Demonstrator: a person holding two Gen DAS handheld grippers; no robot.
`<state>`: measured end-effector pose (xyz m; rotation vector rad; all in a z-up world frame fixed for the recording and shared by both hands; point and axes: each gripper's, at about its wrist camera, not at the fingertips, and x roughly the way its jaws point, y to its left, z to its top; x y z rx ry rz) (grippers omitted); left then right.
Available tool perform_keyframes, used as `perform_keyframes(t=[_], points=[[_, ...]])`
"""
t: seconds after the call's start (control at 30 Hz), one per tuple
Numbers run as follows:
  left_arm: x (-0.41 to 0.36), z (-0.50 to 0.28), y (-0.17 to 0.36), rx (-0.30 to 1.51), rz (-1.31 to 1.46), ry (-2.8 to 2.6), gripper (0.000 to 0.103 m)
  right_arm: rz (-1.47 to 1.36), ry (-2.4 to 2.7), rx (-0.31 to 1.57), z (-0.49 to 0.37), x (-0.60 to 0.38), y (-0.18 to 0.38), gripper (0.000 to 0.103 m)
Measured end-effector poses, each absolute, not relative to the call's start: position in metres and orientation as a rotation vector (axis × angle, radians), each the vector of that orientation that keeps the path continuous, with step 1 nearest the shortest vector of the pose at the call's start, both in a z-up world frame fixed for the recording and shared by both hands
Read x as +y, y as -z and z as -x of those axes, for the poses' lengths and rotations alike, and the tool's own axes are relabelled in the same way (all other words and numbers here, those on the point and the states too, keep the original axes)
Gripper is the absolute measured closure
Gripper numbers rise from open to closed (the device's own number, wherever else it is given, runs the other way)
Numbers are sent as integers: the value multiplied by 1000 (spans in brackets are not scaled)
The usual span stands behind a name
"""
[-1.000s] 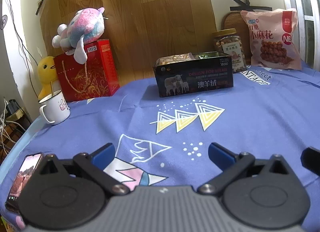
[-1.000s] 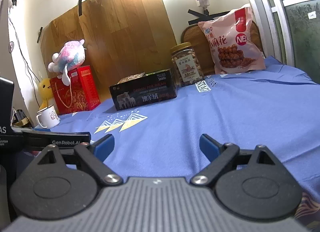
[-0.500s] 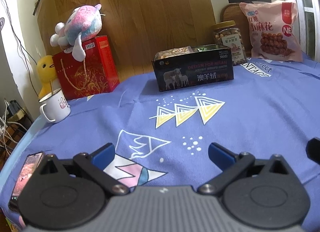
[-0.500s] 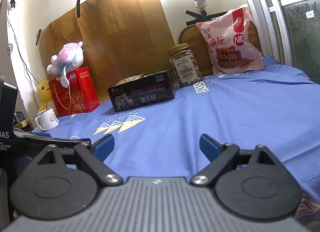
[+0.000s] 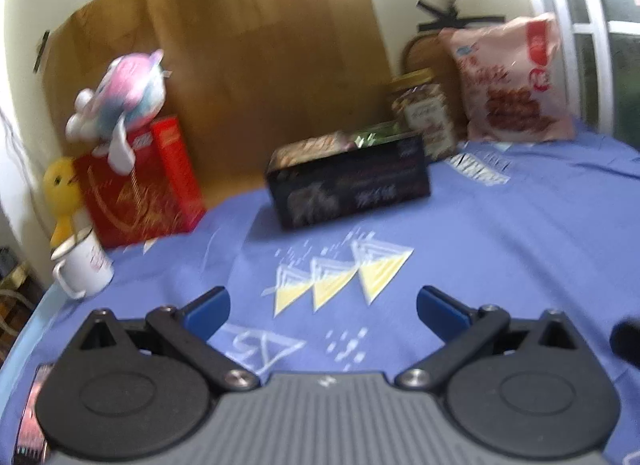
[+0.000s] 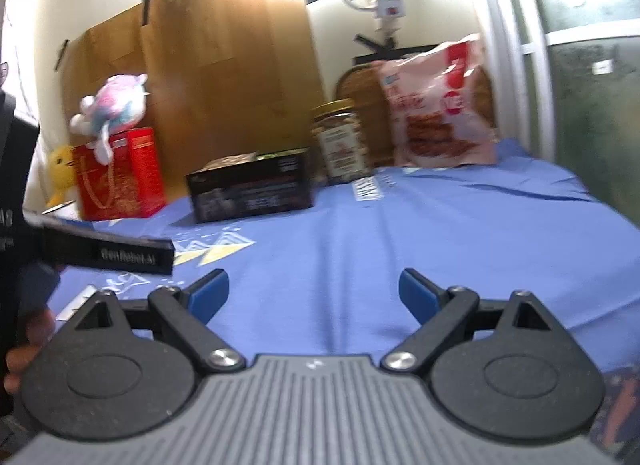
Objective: Organize snacks
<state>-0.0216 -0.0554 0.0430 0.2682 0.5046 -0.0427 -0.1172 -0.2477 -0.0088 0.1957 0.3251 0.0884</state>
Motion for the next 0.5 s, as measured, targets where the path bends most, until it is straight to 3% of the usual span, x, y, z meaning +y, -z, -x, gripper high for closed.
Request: perform_keyframes(t=[0.5], points=[[-58, 21, -56, 470, -223, 58, 0, -212, -74, 335, 113, -254, 5, 9]])
